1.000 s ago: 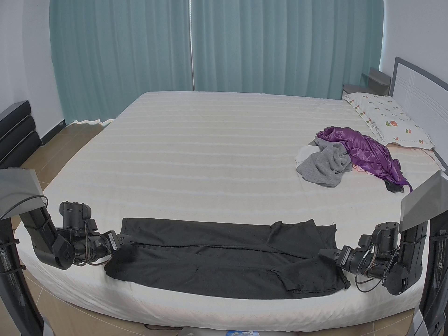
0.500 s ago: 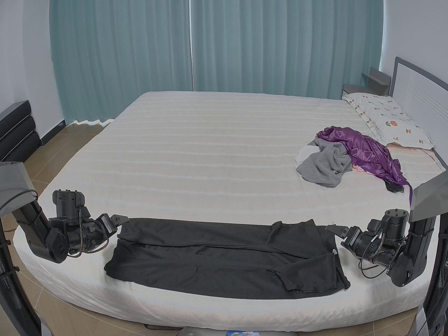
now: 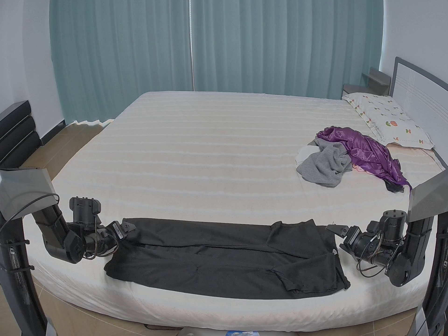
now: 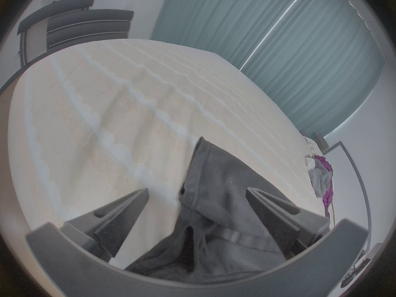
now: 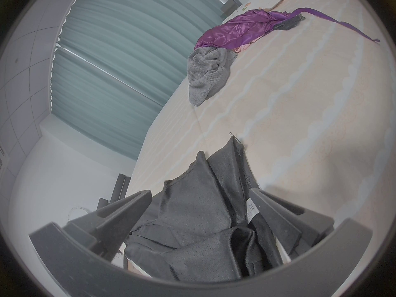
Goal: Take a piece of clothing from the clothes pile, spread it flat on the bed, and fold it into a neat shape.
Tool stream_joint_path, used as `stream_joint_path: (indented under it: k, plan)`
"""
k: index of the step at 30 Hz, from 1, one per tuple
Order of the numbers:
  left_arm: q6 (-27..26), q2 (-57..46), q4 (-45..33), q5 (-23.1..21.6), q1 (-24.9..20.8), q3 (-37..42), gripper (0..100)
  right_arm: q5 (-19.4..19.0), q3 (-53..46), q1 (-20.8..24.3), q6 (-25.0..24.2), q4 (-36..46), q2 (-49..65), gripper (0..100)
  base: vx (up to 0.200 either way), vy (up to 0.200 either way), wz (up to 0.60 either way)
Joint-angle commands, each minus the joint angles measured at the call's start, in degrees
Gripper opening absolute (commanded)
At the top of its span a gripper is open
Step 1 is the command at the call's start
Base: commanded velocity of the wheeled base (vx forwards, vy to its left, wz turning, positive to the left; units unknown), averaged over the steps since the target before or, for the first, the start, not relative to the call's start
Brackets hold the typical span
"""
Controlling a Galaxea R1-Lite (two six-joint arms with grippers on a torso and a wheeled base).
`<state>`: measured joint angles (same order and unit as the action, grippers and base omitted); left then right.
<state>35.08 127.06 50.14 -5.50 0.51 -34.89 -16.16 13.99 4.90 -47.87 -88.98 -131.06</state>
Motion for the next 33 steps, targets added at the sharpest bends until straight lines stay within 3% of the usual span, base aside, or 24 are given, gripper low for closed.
stream_joint_path:
  k: [1,7,13,33]
  plan:
    - [1.7,2.6,0.0,1.3,-0.2,-2.2,0,0.2,-0.1,0.2,-0.2,-0.1,-0.1,100,0.000,0.000,0.00]
    - [6.2,0.0,0.0,2.2,-0.2,-2.1,0,4.7,1.2,2.7,-1.3,1.8,-0.2,100,0.000,0.000,0.00]
    - [8.1,-3.0,0.0,2.5,-0.2,-1.8,0,6.8,4.9,4.9,-1.3,6.4,-0.8,100,0.000,0.000,0.00]
    - [8.9,-3.8,0.0,2.5,-0.2,-1.7,0,7.5,7.1,5.2,-1.3,16.0,1.2,100,0.000,0.000,0.00]
